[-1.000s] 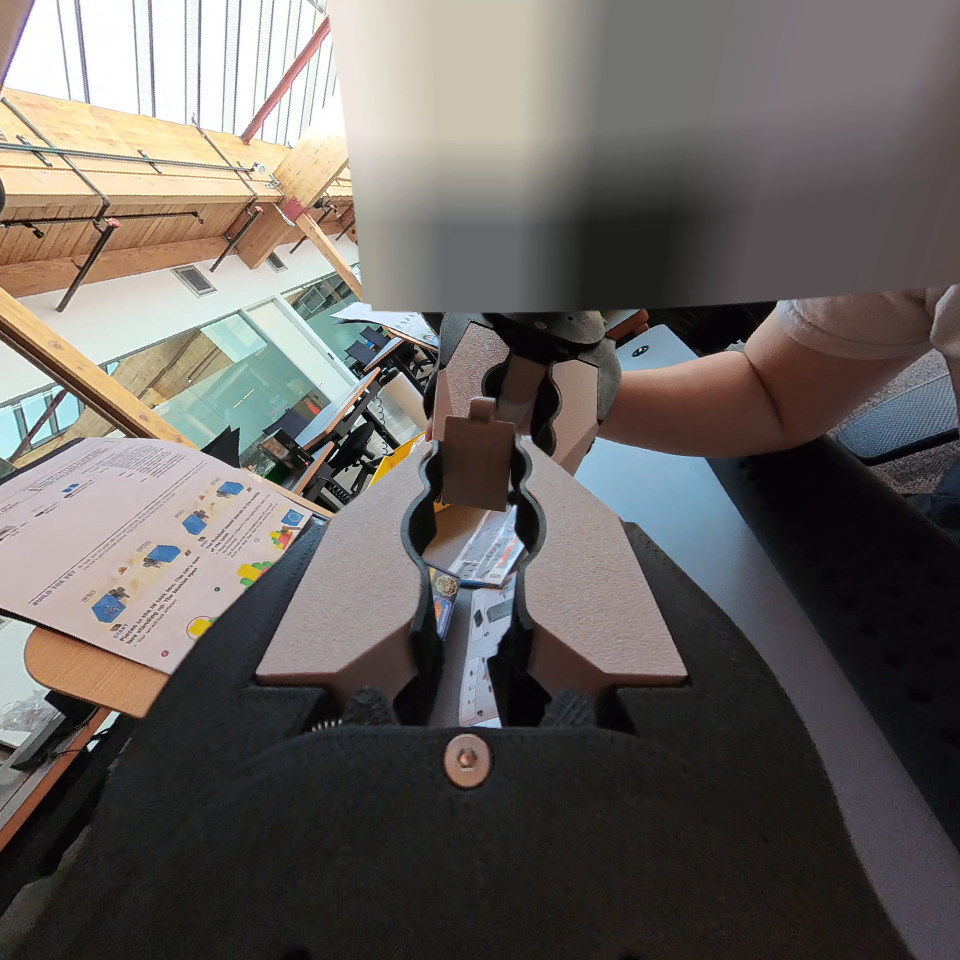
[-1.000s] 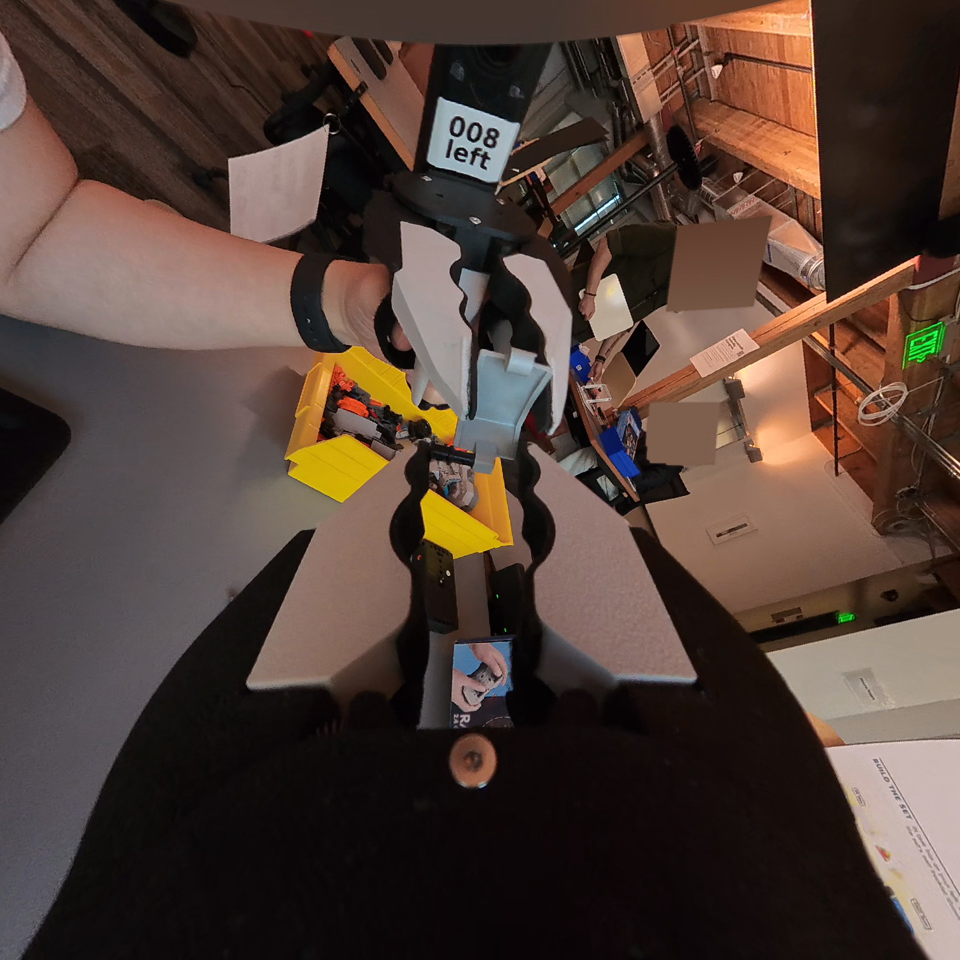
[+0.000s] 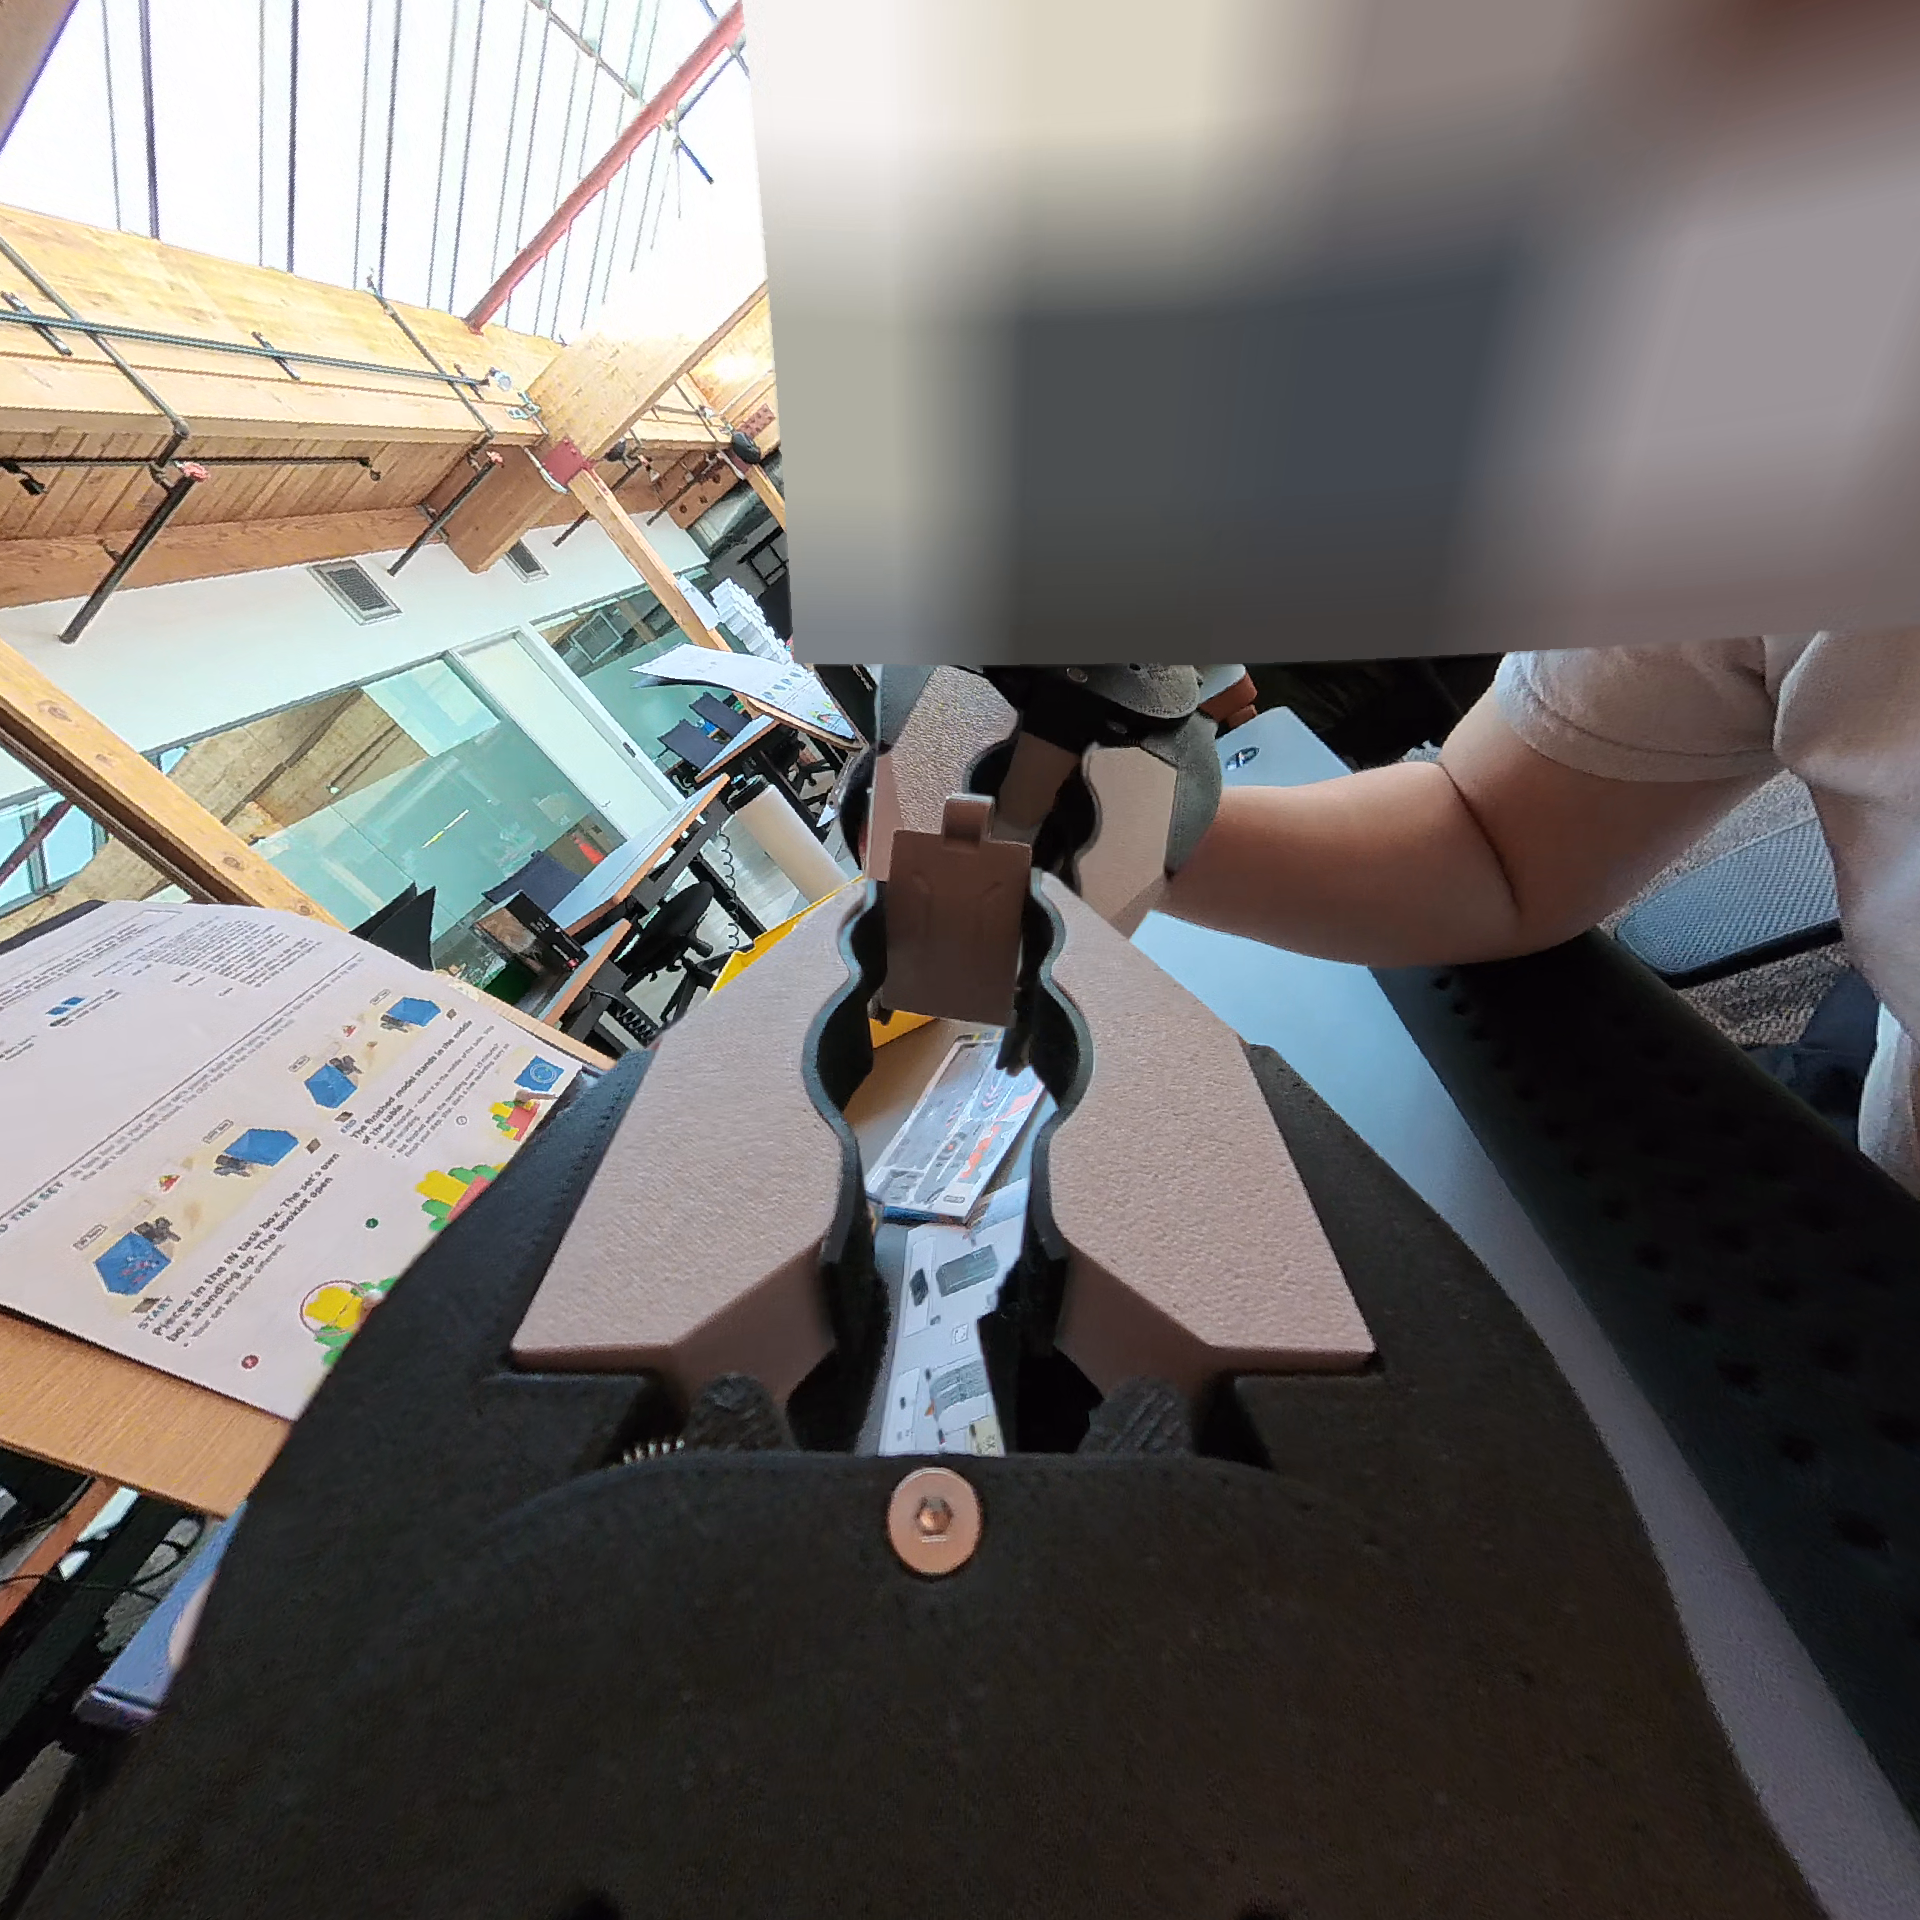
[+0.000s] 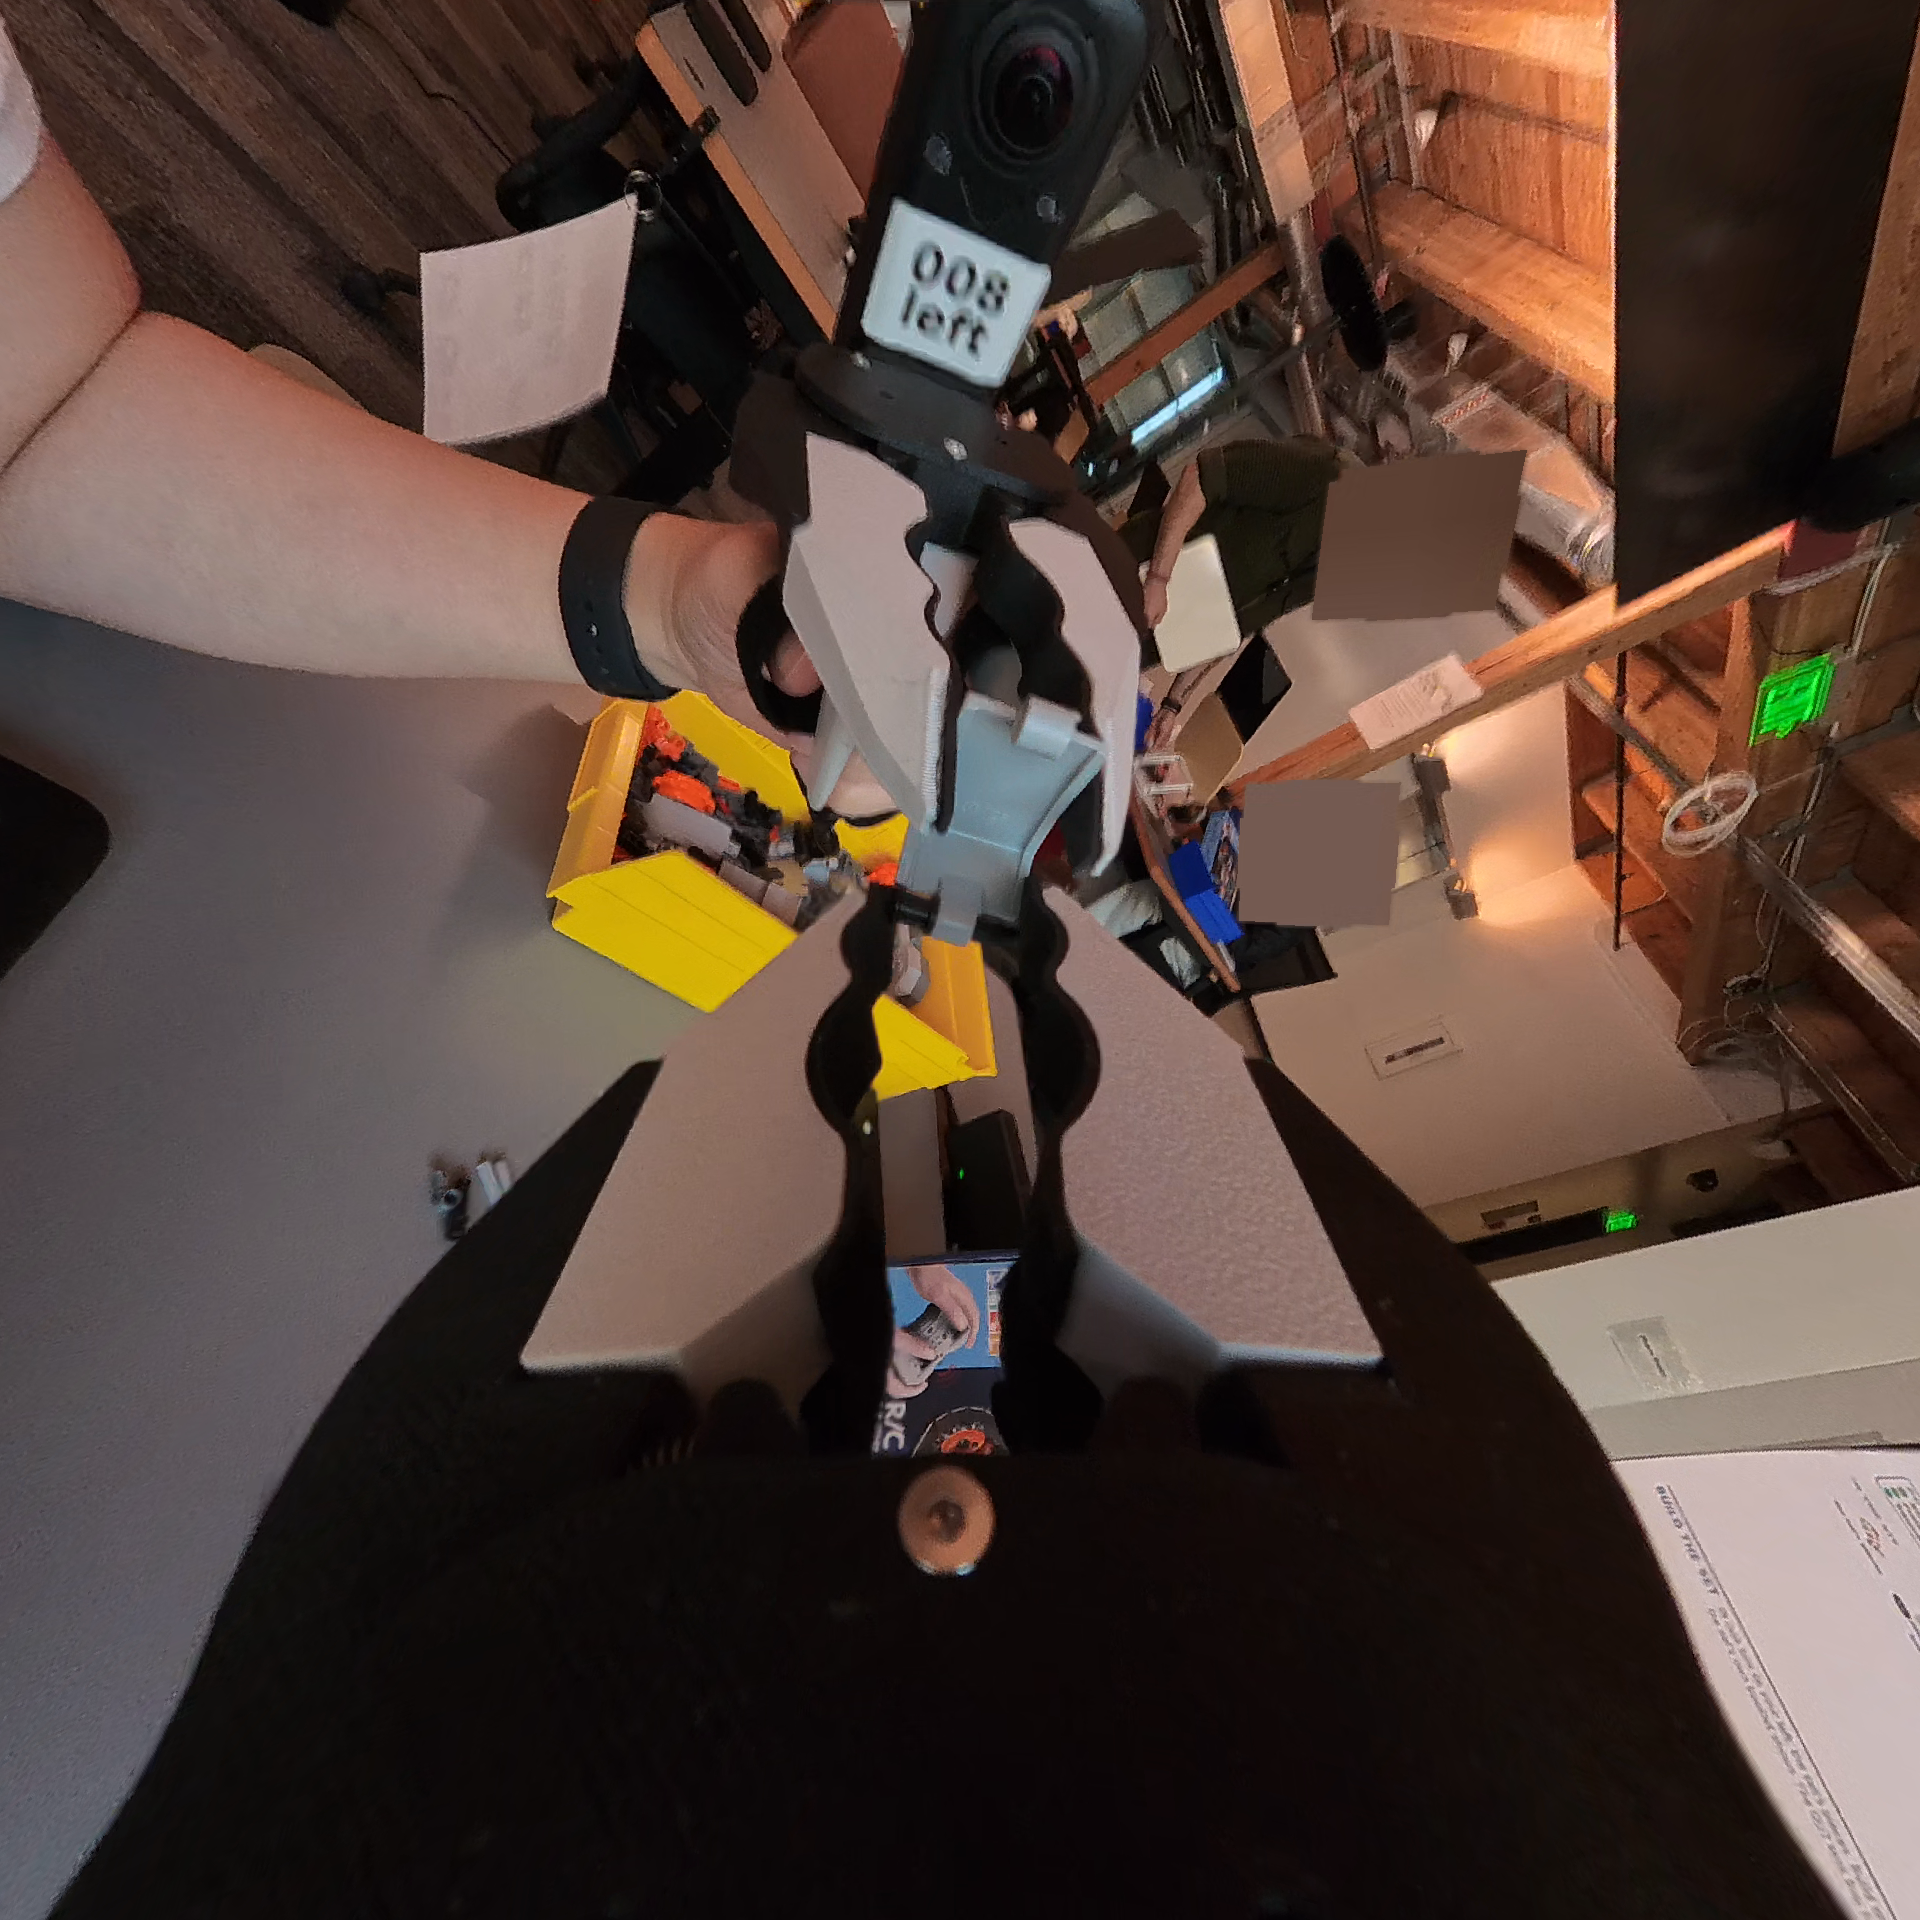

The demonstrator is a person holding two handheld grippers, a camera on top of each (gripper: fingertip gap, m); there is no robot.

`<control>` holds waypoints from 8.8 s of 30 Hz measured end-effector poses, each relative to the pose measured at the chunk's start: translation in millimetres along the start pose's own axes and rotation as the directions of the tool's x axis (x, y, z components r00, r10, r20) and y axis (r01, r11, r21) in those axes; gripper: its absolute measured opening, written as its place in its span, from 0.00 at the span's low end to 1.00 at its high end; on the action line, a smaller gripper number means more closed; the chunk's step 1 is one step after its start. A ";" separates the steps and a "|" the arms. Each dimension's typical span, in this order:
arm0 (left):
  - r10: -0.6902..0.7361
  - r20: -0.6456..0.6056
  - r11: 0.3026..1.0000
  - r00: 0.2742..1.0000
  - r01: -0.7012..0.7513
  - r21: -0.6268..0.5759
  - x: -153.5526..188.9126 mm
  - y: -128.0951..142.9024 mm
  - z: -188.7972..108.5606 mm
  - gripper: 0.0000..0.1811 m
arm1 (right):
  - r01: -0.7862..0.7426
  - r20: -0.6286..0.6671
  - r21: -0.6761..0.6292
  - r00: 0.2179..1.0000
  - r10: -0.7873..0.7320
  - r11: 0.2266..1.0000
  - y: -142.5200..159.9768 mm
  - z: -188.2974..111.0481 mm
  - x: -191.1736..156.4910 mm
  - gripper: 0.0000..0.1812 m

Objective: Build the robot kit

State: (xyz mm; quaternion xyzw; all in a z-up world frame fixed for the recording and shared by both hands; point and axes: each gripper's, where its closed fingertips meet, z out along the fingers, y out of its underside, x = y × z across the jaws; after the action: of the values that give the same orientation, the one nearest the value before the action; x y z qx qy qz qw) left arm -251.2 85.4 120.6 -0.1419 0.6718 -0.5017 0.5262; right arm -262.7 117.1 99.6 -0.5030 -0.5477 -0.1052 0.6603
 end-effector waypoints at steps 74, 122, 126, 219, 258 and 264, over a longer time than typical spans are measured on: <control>-0.150 -0.029 0.987 0.988 0.152 0.055 -12.3 4.7 -5.7 0.13 | -0.205 0.024 0.052 0.979 0.204 0.977 6.9 10.8 6.0 0.17; 0.063 -0.011 0.995 0.998 -0.064 -0.074 -1.0 13.7 -6.1 0.13 | -0.042 0.005 -0.024 0.999 0.043 0.999 10.3 13.8 -1.3 0.14; 0.065 -0.016 0.995 0.998 -0.066 -0.073 0.1 12.7 -6.3 0.13 | -0.018 -0.001 -0.035 1.000 0.018 0.999 9.6 13.1 -1.6 0.14; -0.430 0.343 0.534 0.835 0.542 -0.649 -39.0 159.4 -90.1 0.18 | -0.358 -0.045 -0.254 0.933 0.358 0.899 241.2 27.4 -26.1 0.01; -0.698 0.355 0.398 0.622 0.749 -0.530 -40.7 194.2 -52.5 0.13 | -0.538 0.159 -0.140 0.816 0.556 0.831 161.7 52.1 -57.4 0.11; -0.670 0.394 0.446 0.629 0.765 -0.465 -57.6 171.6 -78.7 0.13 | -0.521 0.439 -0.424 0.597 0.671 0.741 187.2 59.1 -160.1 0.10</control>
State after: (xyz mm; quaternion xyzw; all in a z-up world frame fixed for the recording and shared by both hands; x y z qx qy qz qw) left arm -236.8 246.4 7.3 -0.6076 0.6254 -0.4268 0.2399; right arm -230.6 185.5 -142.2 -0.7444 -0.4973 0.2090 0.3936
